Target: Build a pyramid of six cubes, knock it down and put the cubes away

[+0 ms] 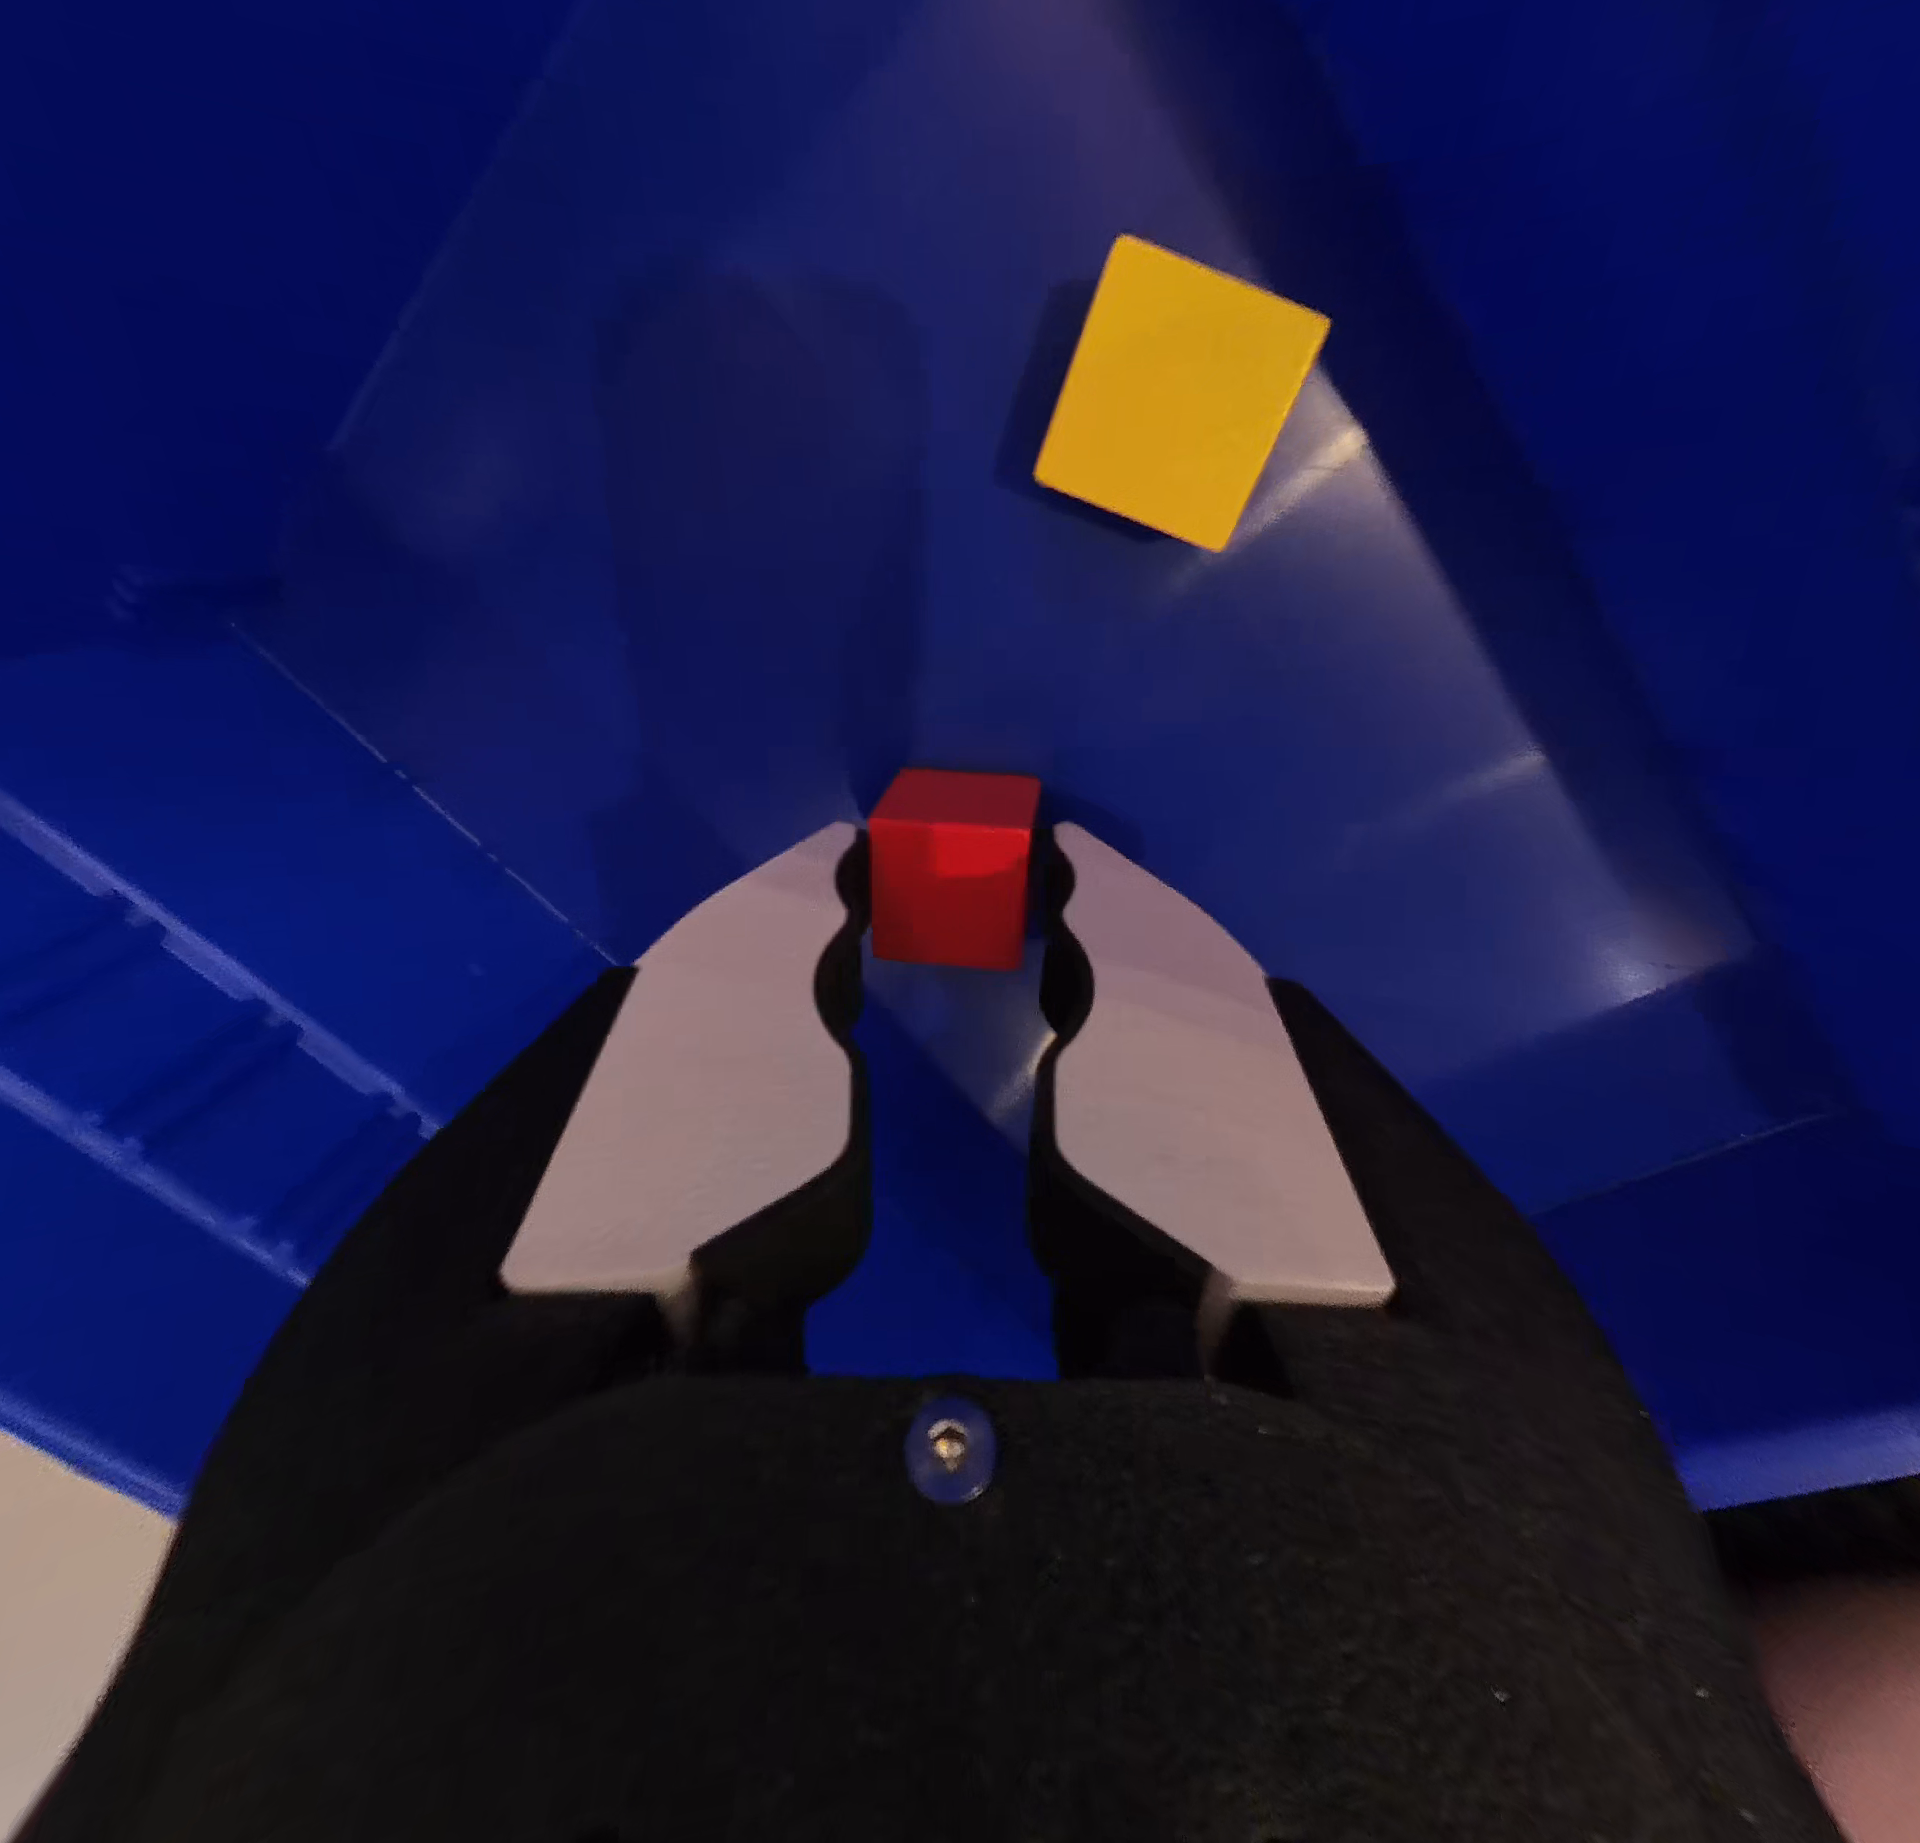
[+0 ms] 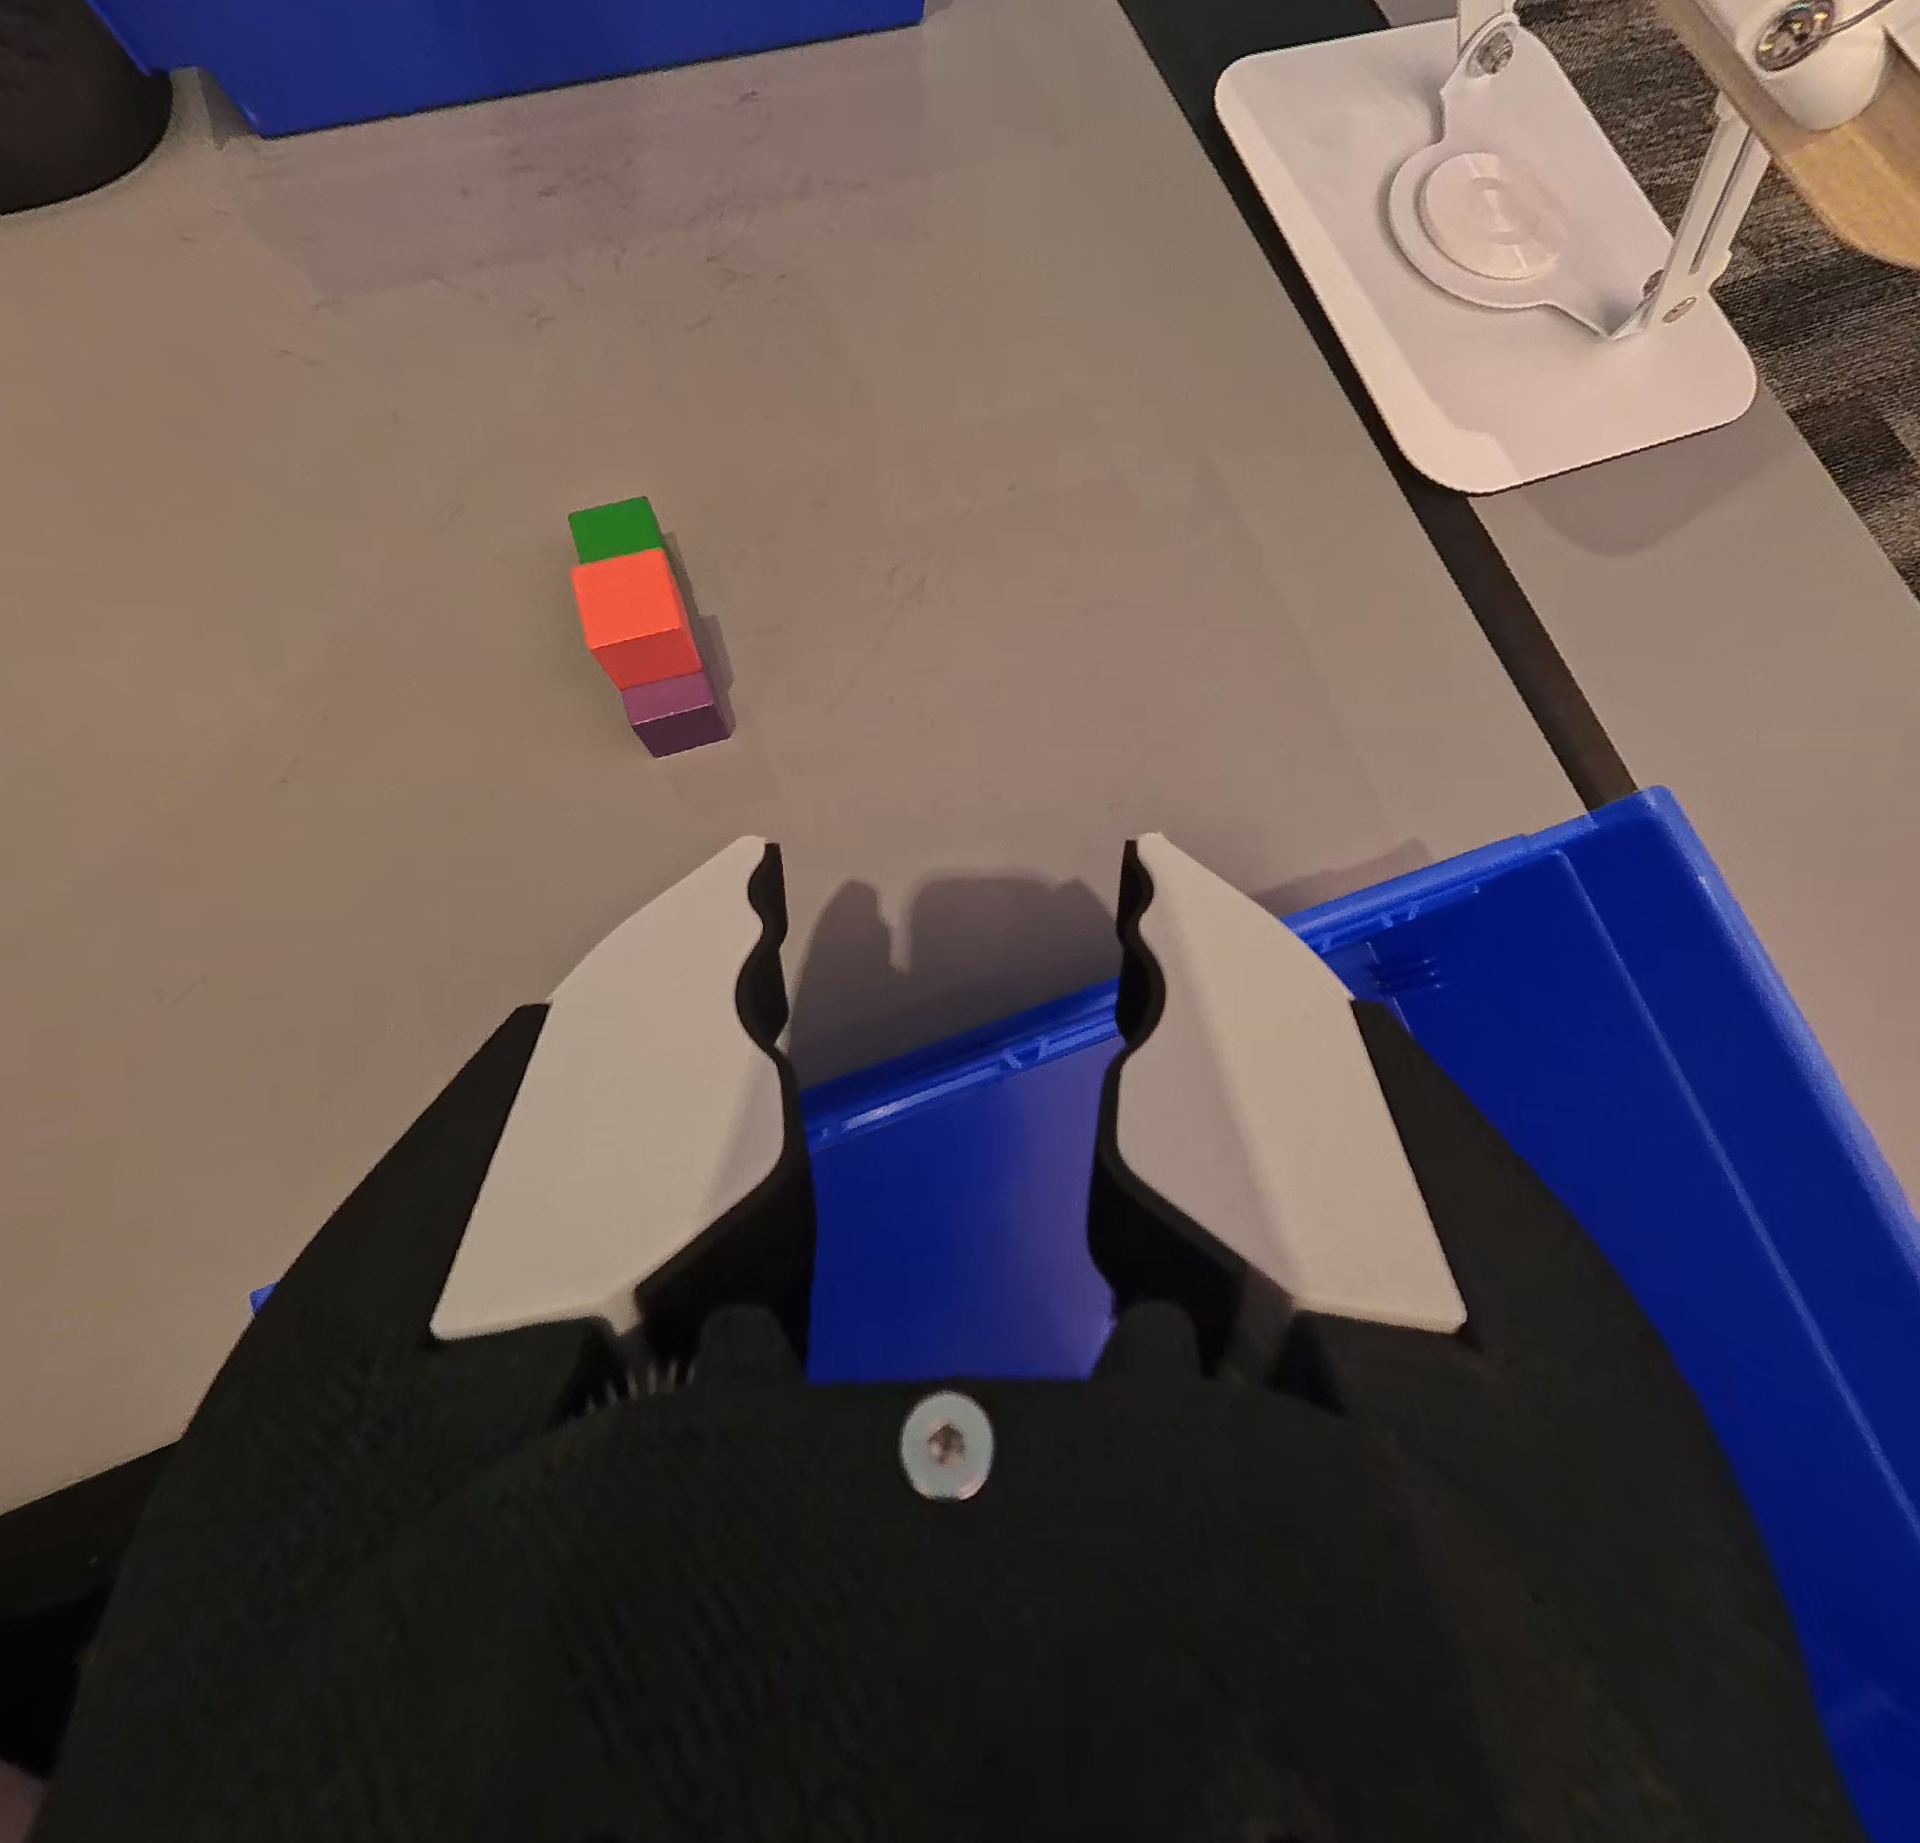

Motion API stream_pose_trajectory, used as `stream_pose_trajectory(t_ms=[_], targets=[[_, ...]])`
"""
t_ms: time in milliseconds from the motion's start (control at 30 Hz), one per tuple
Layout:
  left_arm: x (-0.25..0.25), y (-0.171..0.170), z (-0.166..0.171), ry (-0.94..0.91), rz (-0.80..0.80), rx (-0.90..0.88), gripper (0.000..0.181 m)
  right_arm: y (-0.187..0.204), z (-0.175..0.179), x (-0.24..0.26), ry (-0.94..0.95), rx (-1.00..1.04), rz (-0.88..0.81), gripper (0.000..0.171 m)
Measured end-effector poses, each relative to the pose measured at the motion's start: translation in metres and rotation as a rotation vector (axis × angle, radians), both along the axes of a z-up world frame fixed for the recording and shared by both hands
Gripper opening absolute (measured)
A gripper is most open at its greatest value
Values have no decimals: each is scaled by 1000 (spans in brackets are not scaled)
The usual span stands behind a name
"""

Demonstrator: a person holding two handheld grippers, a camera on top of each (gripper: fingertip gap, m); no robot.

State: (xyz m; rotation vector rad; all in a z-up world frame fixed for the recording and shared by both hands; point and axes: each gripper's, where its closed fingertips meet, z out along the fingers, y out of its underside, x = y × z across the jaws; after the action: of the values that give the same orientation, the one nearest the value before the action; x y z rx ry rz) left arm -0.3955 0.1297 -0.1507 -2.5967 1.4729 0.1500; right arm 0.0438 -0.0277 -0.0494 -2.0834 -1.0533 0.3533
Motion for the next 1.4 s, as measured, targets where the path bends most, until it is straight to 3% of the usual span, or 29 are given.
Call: stream_pose_trajectory(t_ms=[133,400,600,700,833,1067,1400], targets=[[6,-2,14,-40,-62,49,29,0,-1,1,-2,-4,0,63],[42,-30,118,-141,-249,387,29,0,-2,1,-7,-9,0,63],[141,-92,173,-350,-556,520,29,-1,1,0,-1,1,2,62],[213,-135,157,-428,-754,422,28,-2,0,-2,-11,-4,6,62],[267,-160,97,-336,-855,260,28,-3,0,-3,-18,-4,14,62],[293,-165,40,-291,-863,96,28,-3,1,-5,-16,-4,22,62],[300,-163,22,-239,-872,78,28,-4,-1,-7,-23,-15,30,62]])
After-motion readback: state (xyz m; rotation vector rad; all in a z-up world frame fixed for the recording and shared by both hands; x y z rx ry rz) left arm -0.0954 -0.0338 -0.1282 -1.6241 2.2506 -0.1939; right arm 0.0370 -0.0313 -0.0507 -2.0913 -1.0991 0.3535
